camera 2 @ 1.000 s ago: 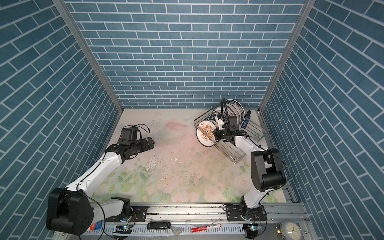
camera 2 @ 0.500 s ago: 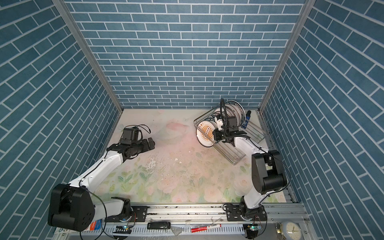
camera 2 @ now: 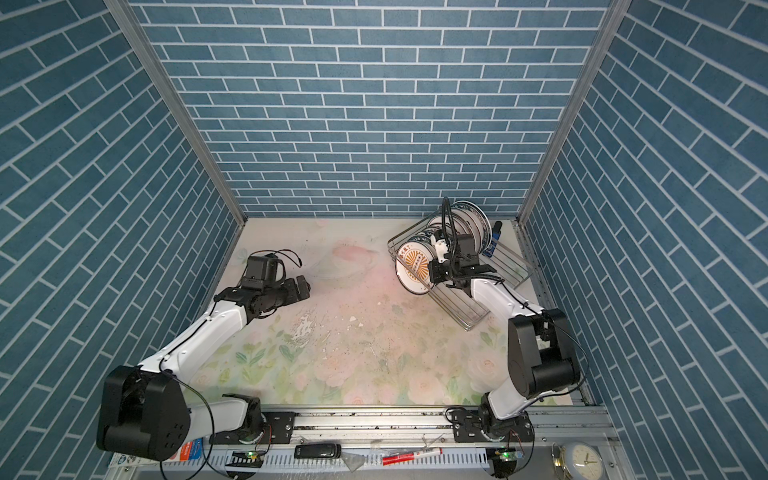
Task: Unload the plates from the dish rack
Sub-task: 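Close the right gripper on the rim of the orange sunburst plate, then lift the sunburst plate toward the left gripper while left gripper reaches in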
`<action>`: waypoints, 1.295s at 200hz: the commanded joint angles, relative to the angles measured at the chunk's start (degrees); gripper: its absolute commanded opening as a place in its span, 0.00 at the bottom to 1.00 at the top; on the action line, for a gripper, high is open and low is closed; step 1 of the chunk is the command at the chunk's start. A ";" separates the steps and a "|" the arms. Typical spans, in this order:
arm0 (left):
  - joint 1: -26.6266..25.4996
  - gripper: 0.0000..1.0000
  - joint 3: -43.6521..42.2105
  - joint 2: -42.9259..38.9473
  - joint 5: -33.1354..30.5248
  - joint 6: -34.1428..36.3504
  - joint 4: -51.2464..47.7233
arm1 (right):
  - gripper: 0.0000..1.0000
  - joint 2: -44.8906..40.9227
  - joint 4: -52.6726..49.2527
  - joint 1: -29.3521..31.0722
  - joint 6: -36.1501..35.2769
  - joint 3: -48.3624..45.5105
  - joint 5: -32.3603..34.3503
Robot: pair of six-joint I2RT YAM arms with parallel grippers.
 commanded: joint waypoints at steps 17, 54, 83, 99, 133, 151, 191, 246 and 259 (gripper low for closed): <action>0.22 0.99 -0.26 0.68 0.37 -0.02 0.23 | 0.00 -4.01 3.19 -0.63 -2.94 -1.54 7.24; 0.23 0.99 -0.39 0.81 0.19 -0.05 0.56 | 0.00 -5.79 2.48 -0.49 -4.11 -1.56 8.34; 0.22 0.99 -0.54 0.86 -0.79 -0.87 0.64 | 0.00 -7.22 2.66 -0.53 -4.58 -2.05 8.82; 0.22 0.99 -0.73 0.86 -0.88 -1.02 0.86 | 0.00 -7.46 2.33 -0.52 -4.90 -2.05 8.92; 0.22 0.99 -0.89 0.78 -0.10 -0.85 1.25 | 0.00 -7.51 3.98 -0.29 -5.51 -2.72 8.59; 0.22 0.99 -1.16 0.41 -0.27 -0.74 1.42 | 0.00 -6.93 4.41 -0.10 -5.68 -2.41 8.21; 0.22 0.99 -1.17 0.09 -0.79 -0.20 1.25 | 0.00 -7.09 5.15 0.19 -6.27 -1.35 8.96; 0.22 0.99 -1.38 0.08 -1.24 -0.99 1.59 | 0.00 -10.26 2.51 1.08 -7.72 1.99 10.15; 0.22 0.99 -1.36 -0.21 -1.23 -1.00 1.35 | 0.00 -11.36 2.39 1.38 -7.84 1.96 11.72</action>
